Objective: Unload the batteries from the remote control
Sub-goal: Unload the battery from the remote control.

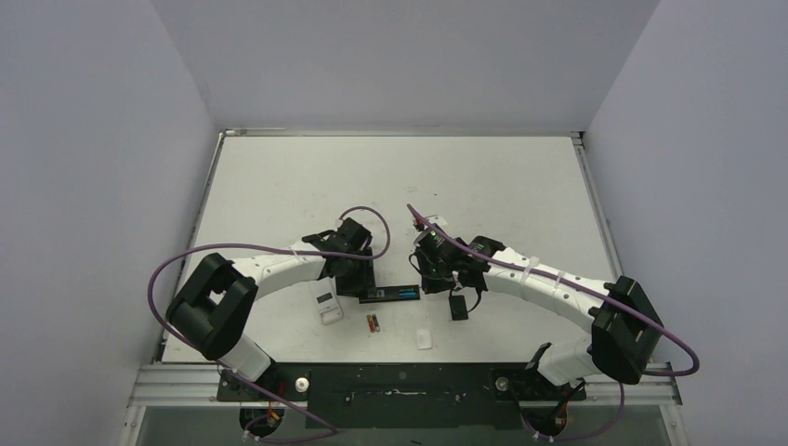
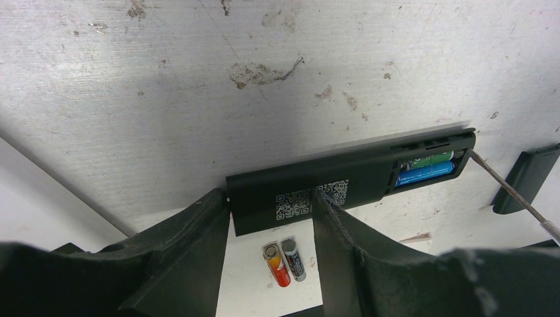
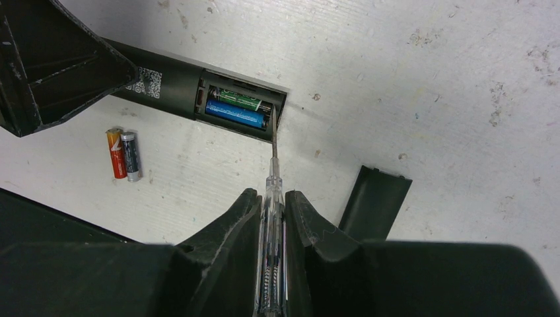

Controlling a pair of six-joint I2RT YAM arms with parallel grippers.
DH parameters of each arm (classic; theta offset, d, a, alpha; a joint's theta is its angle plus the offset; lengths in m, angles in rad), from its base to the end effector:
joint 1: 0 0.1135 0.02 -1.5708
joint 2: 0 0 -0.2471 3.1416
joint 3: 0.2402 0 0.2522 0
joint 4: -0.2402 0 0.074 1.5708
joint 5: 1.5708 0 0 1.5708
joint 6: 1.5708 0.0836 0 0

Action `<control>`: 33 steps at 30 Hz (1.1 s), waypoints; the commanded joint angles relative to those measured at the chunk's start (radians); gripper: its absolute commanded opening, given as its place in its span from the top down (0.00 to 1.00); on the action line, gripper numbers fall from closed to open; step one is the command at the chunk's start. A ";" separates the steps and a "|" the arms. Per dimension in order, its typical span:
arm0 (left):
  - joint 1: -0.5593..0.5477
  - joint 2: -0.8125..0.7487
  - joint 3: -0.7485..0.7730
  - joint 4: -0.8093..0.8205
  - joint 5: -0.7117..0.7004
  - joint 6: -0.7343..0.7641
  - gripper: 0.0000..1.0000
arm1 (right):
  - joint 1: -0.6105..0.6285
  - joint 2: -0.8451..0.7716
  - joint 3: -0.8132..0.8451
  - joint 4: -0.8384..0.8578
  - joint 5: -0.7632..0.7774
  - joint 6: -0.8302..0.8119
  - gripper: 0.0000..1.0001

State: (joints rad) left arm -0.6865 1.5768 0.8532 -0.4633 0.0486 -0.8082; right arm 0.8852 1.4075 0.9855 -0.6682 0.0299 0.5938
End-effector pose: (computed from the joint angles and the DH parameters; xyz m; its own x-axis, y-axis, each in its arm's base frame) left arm 0.2324 -0.1957 0.0973 -0.9633 -0.1443 -0.2262 -0.0715 0.9506 -0.3019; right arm 0.1923 0.2312 0.1720 -0.8933 -0.2088 -0.3980 -0.3199 0.9174 0.2367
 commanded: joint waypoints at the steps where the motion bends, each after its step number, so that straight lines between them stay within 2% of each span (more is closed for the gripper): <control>1: -0.019 0.052 -0.010 0.006 -0.042 0.003 0.55 | 0.006 0.017 0.006 0.012 -0.003 -0.011 0.95; 8: -0.021 0.054 -0.009 0.005 -0.041 0.005 0.55 | 0.007 0.012 0.003 0.027 -0.058 -0.021 0.95; 21: -0.021 0.055 -0.005 0.001 -0.041 0.005 0.55 | 0.010 -0.001 0.041 -0.035 0.005 -0.027 0.95; 33: -0.022 0.062 0.003 0.000 -0.041 0.007 0.55 | 0.010 0.009 0.028 -0.026 -0.022 -0.032 0.95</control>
State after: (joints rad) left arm -0.6865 1.5822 0.8604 -0.4702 0.0490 -0.8078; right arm 0.8864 1.4181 0.9928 -0.6838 0.0071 0.5690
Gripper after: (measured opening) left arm 0.457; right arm 0.176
